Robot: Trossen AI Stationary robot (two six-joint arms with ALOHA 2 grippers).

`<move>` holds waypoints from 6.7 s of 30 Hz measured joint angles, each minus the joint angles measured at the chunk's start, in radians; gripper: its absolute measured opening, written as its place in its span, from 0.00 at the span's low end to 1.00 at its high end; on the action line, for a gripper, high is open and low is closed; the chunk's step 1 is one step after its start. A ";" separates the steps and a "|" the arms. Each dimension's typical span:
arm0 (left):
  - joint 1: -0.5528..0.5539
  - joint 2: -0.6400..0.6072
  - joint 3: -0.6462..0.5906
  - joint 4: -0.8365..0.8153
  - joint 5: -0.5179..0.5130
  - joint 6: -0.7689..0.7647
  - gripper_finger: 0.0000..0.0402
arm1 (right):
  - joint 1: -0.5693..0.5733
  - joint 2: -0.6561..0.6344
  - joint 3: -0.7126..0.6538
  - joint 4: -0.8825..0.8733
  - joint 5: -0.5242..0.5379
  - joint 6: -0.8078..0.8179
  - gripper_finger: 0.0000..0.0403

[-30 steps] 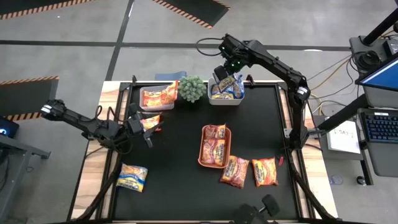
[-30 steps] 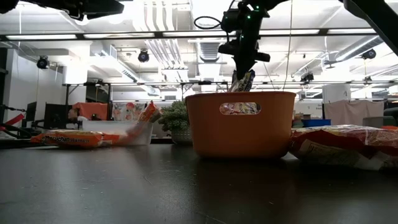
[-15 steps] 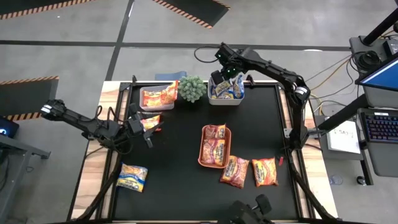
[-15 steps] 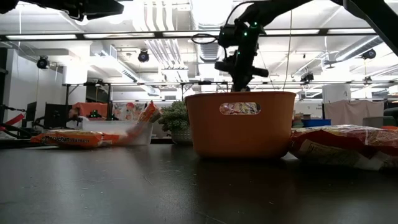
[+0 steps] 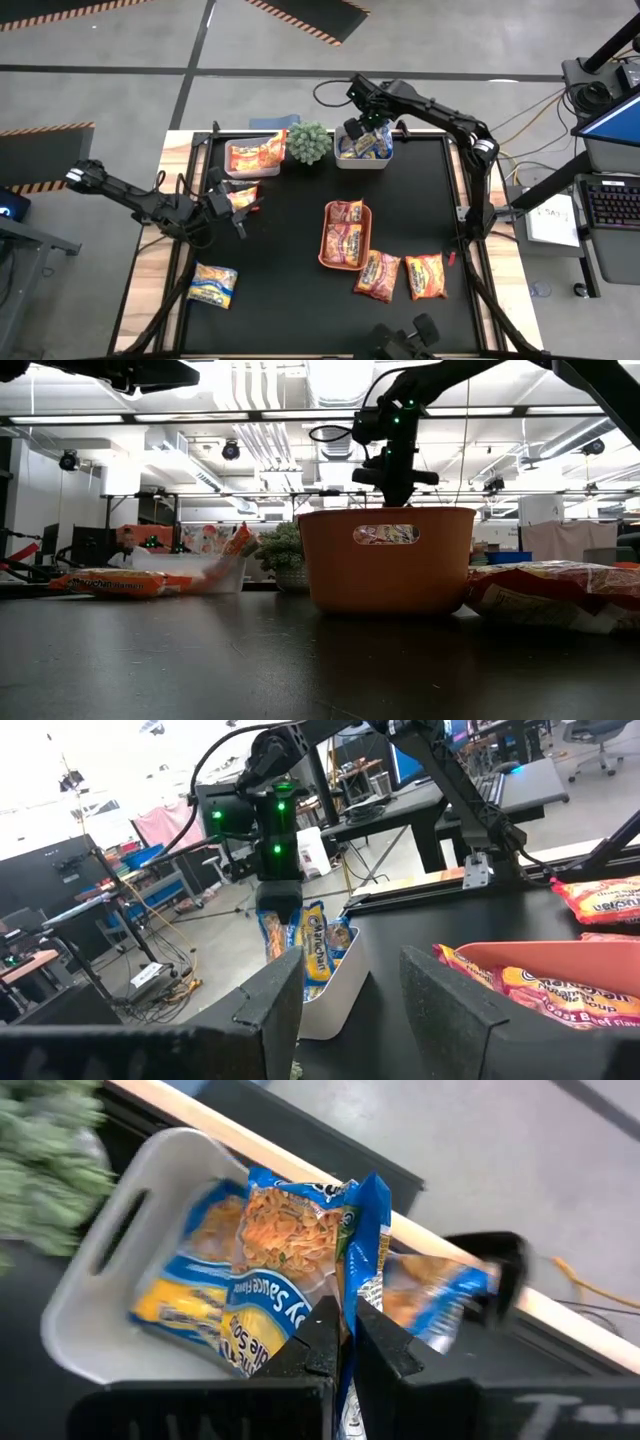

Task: Sort Maruchan noodles
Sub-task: Put the blue noodle pack into the gray bin, then put the red noodle pack into the orange bin

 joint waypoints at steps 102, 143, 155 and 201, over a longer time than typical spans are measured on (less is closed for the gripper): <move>0.013 0.076 0.002 -0.006 0.003 -0.036 0.37 | 0.147 -0.390 -0.584 0.442 -0.217 -0.151 0.02; -0.087 0.374 0.110 0.023 0.088 -0.265 0.37 | 1.100 -0.716 -1.240 0.826 -0.120 0.339 0.02; -0.084 0.500 0.180 0.041 0.171 -0.257 0.37 | 1.096 -0.716 -1.319 0.867 -0.015 0.470 0.16; -0.030 0.622 0.249 0.071 0.167 -0.208 0.37 | 1.093 -0.637 -1.483 1.263 -0.023 0.332 0.03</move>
